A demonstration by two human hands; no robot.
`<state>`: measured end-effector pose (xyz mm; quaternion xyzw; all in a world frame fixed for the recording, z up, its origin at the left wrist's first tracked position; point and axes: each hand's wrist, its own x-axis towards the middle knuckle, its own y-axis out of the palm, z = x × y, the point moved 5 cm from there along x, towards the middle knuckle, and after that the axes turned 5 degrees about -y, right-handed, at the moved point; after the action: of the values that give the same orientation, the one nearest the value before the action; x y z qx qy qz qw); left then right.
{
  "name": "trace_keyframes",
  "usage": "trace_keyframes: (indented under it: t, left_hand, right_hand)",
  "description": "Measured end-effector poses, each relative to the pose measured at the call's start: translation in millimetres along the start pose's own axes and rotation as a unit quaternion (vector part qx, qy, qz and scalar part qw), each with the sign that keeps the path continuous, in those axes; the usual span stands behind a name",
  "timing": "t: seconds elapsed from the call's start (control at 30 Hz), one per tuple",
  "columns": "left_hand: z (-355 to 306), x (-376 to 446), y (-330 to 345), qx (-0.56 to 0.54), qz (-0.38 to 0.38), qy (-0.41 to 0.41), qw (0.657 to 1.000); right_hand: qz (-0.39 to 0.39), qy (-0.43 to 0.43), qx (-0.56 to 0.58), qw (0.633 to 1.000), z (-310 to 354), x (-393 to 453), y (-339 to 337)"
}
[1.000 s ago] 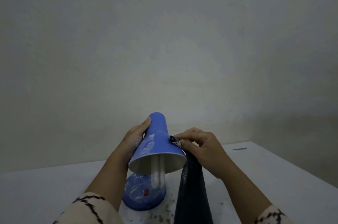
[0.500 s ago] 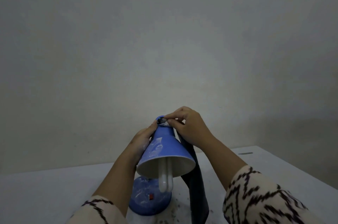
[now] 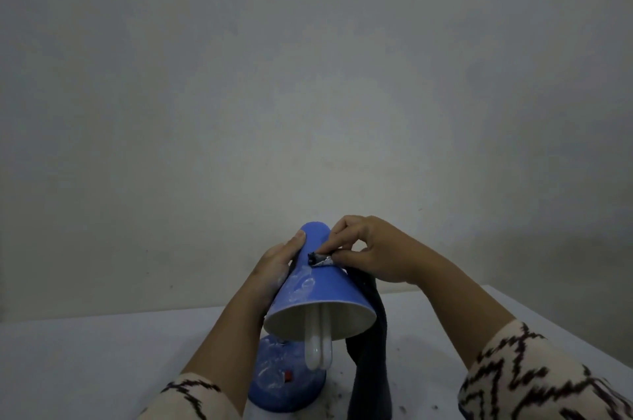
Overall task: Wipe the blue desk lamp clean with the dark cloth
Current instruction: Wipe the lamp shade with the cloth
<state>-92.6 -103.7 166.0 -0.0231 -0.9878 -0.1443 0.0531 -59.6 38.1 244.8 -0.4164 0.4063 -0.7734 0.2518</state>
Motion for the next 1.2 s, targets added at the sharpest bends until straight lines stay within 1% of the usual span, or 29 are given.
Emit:
trace_keyframes:
  t: [0.13,0.23,0.43,0.53,0.63,0.73,0.93,1.07,1.2]
  left_hand:
    - [1.7,2.3,-3.6,-0.042,-0.056,-0.021,0.997]
    - [1.6,2.6,-3.0,-0.022,-0.081,-0.023,0.996]
    - [-4.6,1.3,-2.6,0.030,-0.083,0.004,0.996]
    - [-6.6,4.7,-5.4,0.054,-0.079,0.018,0.995]
    - [-4.9,6.1,-9.7,0.074,-0.079,0.037,0.993]
    - [-3.2,4.5,-8.4,0.090,-0.073,0.037,0.993]
    - [-2.3,4.5,-6.6,0.067,-0.053,0.027,0.996]
    - [-0.6,3.3,-6.8,0.055,-0.064,0.026,0.996]
    - [-1.5,3.0,-4.8,0.040,-0.073,0.020,0.996]
  right_hand:
    - [-0.052,0.003,-0.039,0.998,1.1,7.2,-0.6]
    - [-0.081,0.014,-0.067,0.994,-0.4,14.8,-1.6]
    - [-0.122,0.040,-0.083,0.988,-5.5,39.6,-1.3]
    - [-0.136,0.022,-0.073,0.988,-4.6,41.7,1.8]
    - [-0.146,-0.005,-0.036,0.989,-4.3,32.3,6.6]
    - [-0.136,-0.017,-0.010,0.991,-7.7,19.5,9.0]
    - [-0.072,0.004,0.064,0.995,-11.9,2.4,8.5]
    - [-0.037,0.012,0.077,0.996,-11.3,-6.6,8.3]
    - [-0.025,0.014,0.093,0.995,-12.5,-16.5,7.9]
